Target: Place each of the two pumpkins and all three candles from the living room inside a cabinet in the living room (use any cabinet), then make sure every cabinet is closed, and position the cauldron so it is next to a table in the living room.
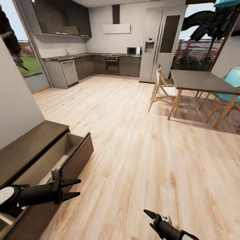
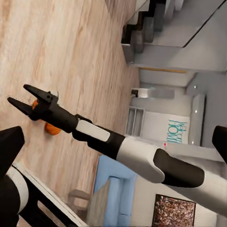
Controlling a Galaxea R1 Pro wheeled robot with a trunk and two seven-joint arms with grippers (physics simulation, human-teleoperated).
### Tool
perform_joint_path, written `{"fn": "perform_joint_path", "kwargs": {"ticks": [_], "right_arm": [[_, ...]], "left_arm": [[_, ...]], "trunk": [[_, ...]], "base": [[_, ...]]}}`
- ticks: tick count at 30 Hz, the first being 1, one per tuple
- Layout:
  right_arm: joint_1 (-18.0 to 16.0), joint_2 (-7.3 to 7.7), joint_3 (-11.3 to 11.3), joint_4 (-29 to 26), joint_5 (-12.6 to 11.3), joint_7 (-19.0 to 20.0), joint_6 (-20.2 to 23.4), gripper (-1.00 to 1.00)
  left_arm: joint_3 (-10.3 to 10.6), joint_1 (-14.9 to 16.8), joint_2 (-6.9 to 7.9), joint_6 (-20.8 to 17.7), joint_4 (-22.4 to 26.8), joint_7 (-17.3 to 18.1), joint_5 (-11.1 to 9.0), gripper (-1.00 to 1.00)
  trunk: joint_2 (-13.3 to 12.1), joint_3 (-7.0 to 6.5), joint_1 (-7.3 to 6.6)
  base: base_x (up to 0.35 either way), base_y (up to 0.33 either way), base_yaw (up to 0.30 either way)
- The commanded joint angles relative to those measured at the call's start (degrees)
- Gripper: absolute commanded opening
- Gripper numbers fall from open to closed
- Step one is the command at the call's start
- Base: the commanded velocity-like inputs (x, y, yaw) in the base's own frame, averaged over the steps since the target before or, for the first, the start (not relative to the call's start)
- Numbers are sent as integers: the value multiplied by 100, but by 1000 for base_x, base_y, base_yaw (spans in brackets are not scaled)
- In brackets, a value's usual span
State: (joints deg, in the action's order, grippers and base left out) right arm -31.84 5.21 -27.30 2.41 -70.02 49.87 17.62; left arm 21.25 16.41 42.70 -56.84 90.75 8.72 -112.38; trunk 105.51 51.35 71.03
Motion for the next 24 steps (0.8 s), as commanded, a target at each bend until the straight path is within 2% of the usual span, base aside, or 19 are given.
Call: {"fn": "perform_joint_path", "kwargs": {"ticks": [1,3,5,6,8,9,10,11,13,14,15,17,19,20,22,24], "right_arm": [[-7,-2,-39,20,-59,14,15,100],[-8,-2,-39,22,-58,-4,-85,100],[-9,3,-35,22,-57,-14,-209,100],[-8,6,-34,23,-59,-16,-233,100],[-7,24,-35,23,-57,-22,-314,100],[-5,42,-37,23,-57,-25,-358,100],[7,58,-37,23,-56,-30,-421,100],[43,67,-35,23,-61,-33,-519,100],[103,81,-31,23,-64,-49,-669,100],[108,82,-31,23,-64,-59,-682,100],[118,92,-31,23,-64,-118,-707,100],[128,116,-30,23,-65,-245,-723,100],[132,152,-29,23,-69,-402,-733,100],[132,158,-29,23,-70,-449,-738,100],[134,194,-29,23,-72,-660,-790,100],[134,229,-28,23,-76,-813,-855,100]], "left_arm": [[11,101,-156,1,-4,-323,52,100],[11,244,-549,4,-5,-1097,68,100],[6,315,-1101,5,-20,-2177,128,100],[5,327,-1239,5,-41,-2458,165,100],[-14,353,-1803,6,-186,-3459,420,100],[-32,360,-2079,6,-270,-3858,615,100],[-58,368,-2336,9,-368,-4166,901,100],[-94,393,-2631,15,-542,-4444,1386,100],[-130,492,-3190,83,-949,-4655,2571,100],[-134,510,-3285,104,-1038,-4670,2764,100],[-141,575,-3559,184,-1337,-4700,3342,100],[-145,656,-3859,365,-1758,-4712,4084,100],[-146,714,-4032,674,-2117,-4714,4677,100],[-147,726,-4060,769,-2201,-4712,4804,100],[-142,769,-4136,1186,-2586,-4705,5251,100],[-140,807,-4158,1441,-2859,-4694,5452,100]], "trunk": [[2,2,-1],[2,-3,-1],[2,-8,-1],[2,-10,-1],[2,-15,-1],[2,-17,-1],[2,-20,-1],[2,-22,-1],[2,-27,-1],[2,-29,-1],[2,-32,-1],[2,-37,-1],[2,-44,-1],[2,-47,-1],[2,-54,-1],[2,-62,-1]], "base": [[0,0,-278],[0,0,-278],[0,0,-278],[0,0,-278],[0,0,-278],[0,0,-278],[0,0,-278],[0,0,-278],[0,0,-278],[0,0,-278],[0,0,-278],[0,0,-278],[0,0,-278],[0,0,-278],[0,0,-278],[0,0,-278]]}}
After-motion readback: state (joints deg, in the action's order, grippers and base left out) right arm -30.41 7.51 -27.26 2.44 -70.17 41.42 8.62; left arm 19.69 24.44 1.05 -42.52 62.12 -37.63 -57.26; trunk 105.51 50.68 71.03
